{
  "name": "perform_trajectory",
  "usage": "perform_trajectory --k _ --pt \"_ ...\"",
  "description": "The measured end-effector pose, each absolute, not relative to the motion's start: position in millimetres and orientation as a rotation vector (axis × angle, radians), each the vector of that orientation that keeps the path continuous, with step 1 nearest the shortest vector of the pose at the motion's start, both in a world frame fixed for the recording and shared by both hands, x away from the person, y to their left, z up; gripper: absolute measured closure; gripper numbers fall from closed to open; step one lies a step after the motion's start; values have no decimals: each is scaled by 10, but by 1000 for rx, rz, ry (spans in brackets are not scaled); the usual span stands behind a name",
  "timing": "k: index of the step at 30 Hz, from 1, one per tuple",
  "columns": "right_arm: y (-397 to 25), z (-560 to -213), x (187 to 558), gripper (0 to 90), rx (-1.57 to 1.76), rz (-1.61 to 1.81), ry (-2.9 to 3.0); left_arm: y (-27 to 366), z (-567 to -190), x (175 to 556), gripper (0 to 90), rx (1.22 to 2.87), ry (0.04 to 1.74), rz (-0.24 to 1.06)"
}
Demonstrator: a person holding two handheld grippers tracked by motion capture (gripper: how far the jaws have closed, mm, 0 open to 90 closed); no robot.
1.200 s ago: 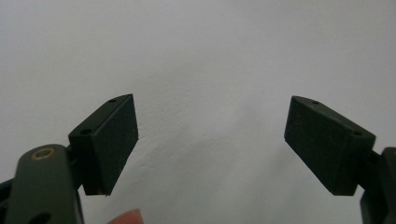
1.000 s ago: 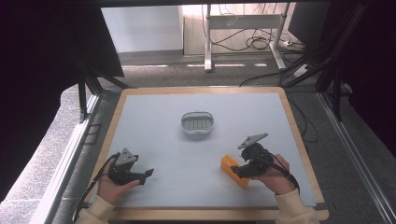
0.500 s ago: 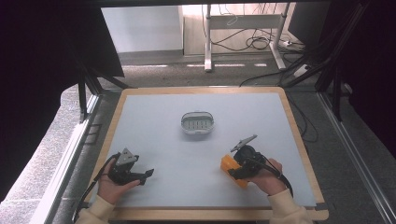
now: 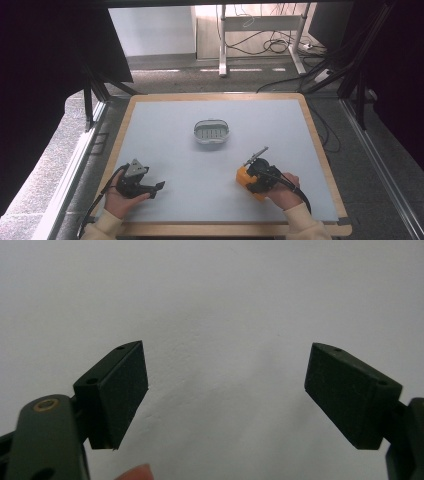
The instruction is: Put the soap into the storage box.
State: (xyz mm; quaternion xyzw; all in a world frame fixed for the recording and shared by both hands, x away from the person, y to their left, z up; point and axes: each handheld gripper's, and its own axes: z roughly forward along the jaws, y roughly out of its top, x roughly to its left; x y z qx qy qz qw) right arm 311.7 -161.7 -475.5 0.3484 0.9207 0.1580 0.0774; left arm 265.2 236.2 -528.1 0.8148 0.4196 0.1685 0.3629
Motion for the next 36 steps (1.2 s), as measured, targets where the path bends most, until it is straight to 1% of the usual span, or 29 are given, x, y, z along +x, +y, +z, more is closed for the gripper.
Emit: perform_trajectory --k 9,18,36 --pt "-1603 -4748 3101 617 1036 477 2747 2368 -5277 2651 174 2097 1078 438" --pt "-1629 -4640 3054 617 1001 545 2729 2372 -5278 2650 174 2098 1079 440" --pt "-1674 -4542 3027 618 937 618 2714 2370 -5283 2652 174 2102 1080 443"
